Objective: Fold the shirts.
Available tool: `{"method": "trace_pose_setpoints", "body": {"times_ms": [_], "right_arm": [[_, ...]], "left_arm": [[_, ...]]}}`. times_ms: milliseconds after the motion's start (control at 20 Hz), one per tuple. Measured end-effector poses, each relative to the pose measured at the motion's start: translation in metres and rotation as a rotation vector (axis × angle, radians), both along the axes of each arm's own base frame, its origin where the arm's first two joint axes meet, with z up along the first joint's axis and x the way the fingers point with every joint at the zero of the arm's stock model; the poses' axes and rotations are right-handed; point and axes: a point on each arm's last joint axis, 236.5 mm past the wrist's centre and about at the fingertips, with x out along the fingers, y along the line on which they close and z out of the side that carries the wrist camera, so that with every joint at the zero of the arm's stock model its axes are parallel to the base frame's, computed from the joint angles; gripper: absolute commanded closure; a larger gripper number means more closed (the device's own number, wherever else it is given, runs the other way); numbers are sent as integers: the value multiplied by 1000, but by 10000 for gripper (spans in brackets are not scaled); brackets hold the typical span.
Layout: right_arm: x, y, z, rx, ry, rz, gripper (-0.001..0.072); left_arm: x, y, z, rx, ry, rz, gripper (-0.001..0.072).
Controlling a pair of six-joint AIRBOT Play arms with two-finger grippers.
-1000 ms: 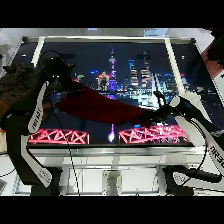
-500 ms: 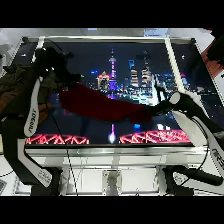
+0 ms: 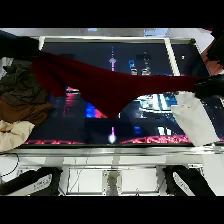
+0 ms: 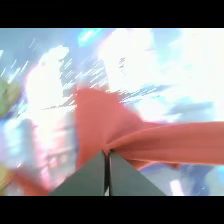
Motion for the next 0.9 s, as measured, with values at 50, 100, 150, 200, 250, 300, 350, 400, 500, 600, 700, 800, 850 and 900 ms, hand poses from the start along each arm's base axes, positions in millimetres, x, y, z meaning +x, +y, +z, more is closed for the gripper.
{"method": "trace_pose_setpoints", "body": {"times_ms": [50, 100, 150, 200, 250, 300, 350, 400, 500, 600, 700, 800, 850, 900], "right_arm": [[-10, -3, 24, -2, -72, -6, 692], [-18, -6, 47, -4, -143, -11, 692], [-22, -7, 64, -5, -203, -13, 692], [-22, -7, 77, -3, -249, -13, 692], [-18, -6, 87, 3, -286, -11, 692], [-9, -4, 93, 11, -311, -6, 692], [6, 0, 93, 23, -315, 2, 692], [23, 6, 87, 36, -301, 14, 692], [70, 23, 59, 85, -234, 45, 692], [123, 44, 12, 157, -136, 79, 691], [174, 70, -49, 263, -22, 101, 691], [217, 103, -114, 423, 82, 112, 690], [232, 121, -142, 496, 124, 118, 689], [244, 139, -168, 562, 161, 127, 688]], "left_arm": [[-17, -4, 16, -21, -42, -22, 697], [-32, -7, 30, -38, -79, -41, 697], [-42, -8, 37, -47, -100, -50, 697], [-49, -9, 38, -52, -101, -58, 696], [-51, -10, 32, -53, -84, -62, 697], [-50, -12, 17, -53, -43, -67, 697], [-47, -13, -3, -49, 14, -69, 697], [-43, -15, -32, -44, 94, -70, 696], [-36, -18, -100, -36, 263, -65, 697], [-31, -18, -175, -23, 413, -49, 697], [-20, -11, -243, 3, 495, -4, 697], [-7, 0, -296, 28, 535, 70, 696], [1, 5, -316, 35, 542, 109, 696], [10, 11, -333, 44, 541, 151, 694]]}}
